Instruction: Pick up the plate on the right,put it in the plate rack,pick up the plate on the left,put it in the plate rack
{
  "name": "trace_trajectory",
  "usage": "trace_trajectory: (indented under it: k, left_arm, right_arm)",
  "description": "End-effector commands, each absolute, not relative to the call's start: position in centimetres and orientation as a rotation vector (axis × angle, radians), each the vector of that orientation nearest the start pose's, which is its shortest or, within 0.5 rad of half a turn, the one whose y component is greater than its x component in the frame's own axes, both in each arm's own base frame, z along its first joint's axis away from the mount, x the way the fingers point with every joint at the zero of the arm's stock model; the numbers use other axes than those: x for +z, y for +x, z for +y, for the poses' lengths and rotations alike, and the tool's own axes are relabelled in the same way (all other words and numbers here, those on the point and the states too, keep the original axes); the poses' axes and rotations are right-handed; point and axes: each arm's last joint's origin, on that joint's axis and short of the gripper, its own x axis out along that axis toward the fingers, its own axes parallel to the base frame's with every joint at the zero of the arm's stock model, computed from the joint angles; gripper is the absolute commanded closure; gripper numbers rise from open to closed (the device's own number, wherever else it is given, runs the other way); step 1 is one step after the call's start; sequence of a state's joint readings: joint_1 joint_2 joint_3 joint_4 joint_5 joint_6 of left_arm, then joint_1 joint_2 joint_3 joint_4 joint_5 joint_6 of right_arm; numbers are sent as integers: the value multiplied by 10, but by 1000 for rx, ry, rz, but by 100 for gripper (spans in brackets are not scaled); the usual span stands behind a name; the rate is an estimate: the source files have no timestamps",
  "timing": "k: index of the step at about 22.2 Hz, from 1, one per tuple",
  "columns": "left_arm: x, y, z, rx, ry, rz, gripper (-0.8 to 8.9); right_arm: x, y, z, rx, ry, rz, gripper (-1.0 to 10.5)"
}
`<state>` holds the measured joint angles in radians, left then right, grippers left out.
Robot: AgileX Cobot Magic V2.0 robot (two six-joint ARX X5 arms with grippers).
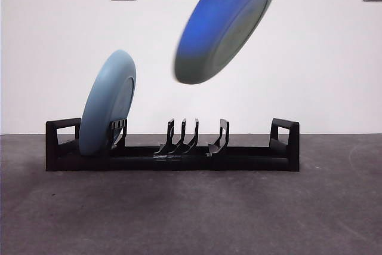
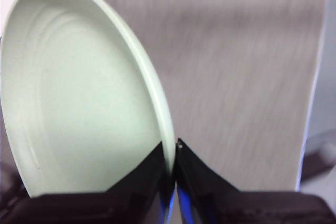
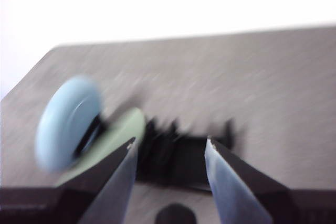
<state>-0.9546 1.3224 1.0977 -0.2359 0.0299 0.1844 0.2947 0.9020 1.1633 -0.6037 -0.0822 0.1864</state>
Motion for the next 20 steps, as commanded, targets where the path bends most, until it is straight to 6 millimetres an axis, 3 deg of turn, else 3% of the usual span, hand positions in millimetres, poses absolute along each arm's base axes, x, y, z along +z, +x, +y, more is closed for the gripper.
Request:
trace_trajectory:
  k: [1, 7, 11, 16, 20]
  left_arm:
    - [328, 193, -231, -1039, 115, 344, 823]
    - [318, 244, -219, -1041, -157, 356, 823]
    - [305, 269, -223, -988, -179, 358, 823]
    - [304, 299, -233, -949, -182, 364, 823]
    - [302, 312, -239, -886, -177, 355, 823]
  right_arm:
    - [402, 157, 49, 305, 146, 352, 727]
    - [403, 155, 48, 306, 150, 349, 727]
    - [402, 155, 49, 305, 149, 359, 727]
    - [401, 155, 49, 303, 147, 365, 727]
    - [401, 155, 49, 304, 144, 365, 727]
